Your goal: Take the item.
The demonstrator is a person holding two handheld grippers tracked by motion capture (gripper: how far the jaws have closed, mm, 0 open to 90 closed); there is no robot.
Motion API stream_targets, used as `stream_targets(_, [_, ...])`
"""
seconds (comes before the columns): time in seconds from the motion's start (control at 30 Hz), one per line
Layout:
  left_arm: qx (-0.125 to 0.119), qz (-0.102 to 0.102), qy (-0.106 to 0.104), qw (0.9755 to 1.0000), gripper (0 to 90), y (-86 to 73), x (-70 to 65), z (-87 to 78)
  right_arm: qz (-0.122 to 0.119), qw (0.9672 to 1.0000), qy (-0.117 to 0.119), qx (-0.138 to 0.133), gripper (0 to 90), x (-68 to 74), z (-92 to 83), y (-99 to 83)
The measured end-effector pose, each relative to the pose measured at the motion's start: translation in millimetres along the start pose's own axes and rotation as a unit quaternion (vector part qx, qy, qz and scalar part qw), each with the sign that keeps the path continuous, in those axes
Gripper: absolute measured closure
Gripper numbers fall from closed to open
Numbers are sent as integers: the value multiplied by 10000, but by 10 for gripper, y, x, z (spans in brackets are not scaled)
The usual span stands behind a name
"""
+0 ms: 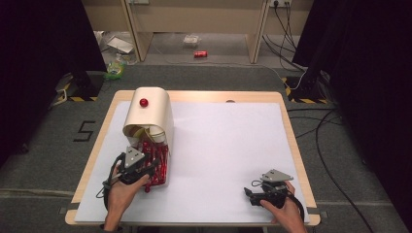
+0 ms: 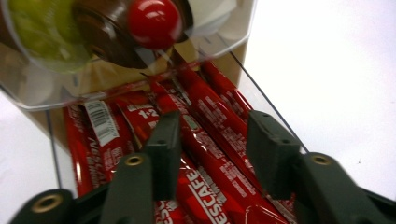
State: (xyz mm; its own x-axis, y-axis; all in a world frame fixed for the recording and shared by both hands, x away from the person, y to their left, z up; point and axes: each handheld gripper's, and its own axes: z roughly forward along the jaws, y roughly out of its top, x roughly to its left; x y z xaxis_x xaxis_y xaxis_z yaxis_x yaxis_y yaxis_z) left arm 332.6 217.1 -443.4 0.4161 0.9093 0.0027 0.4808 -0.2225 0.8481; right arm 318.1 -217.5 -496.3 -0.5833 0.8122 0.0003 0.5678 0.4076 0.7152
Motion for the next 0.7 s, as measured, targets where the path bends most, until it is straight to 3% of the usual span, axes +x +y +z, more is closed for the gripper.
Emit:
stream_targets(0.27, [52, -24, 193, 9998, 671, -40, -49, -12, -1, 10000, -6, -3, 132, 2, 0, 0])
stream_targets(0.7, [264, 101, 250, 9993, 679, -101, -113, 70, -6, 10000, -14, -9, 132, 3, 1, 0])
